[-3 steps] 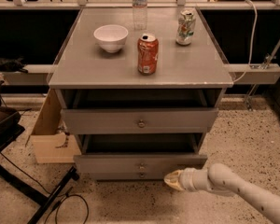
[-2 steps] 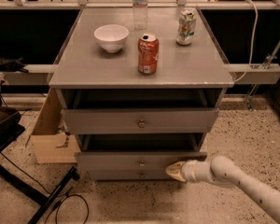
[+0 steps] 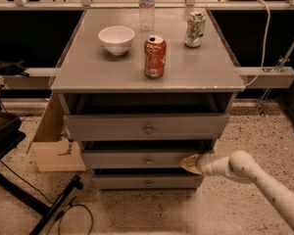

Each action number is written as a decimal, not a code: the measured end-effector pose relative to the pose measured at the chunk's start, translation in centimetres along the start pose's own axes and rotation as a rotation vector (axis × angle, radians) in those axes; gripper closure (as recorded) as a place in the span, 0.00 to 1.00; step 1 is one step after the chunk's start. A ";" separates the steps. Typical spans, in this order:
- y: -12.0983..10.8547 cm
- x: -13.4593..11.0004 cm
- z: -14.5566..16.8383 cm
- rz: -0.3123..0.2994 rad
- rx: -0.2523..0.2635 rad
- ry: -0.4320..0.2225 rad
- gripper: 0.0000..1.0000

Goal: Close middle drawer

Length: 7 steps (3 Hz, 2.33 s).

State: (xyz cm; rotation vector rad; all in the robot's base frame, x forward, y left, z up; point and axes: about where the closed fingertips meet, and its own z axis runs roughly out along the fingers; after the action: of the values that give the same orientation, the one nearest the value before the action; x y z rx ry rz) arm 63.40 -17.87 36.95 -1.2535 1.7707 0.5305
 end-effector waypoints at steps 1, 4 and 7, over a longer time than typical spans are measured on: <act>0.2 0.0 -0.1 0.000 0.000 0.000 0.50; 0.5 0.0 -0.2 0.000 0.000 0.000 1.00; 4.5 -1.4 -2.4 -0.059 -0.064 0.043 1.00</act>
Offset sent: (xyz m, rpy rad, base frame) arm -0.0022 0.0002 0.0000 0.0000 0.0000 0.0000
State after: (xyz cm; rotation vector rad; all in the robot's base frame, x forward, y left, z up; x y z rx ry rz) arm 58.50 -17.18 38.78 -1.3664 1.7584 0.5342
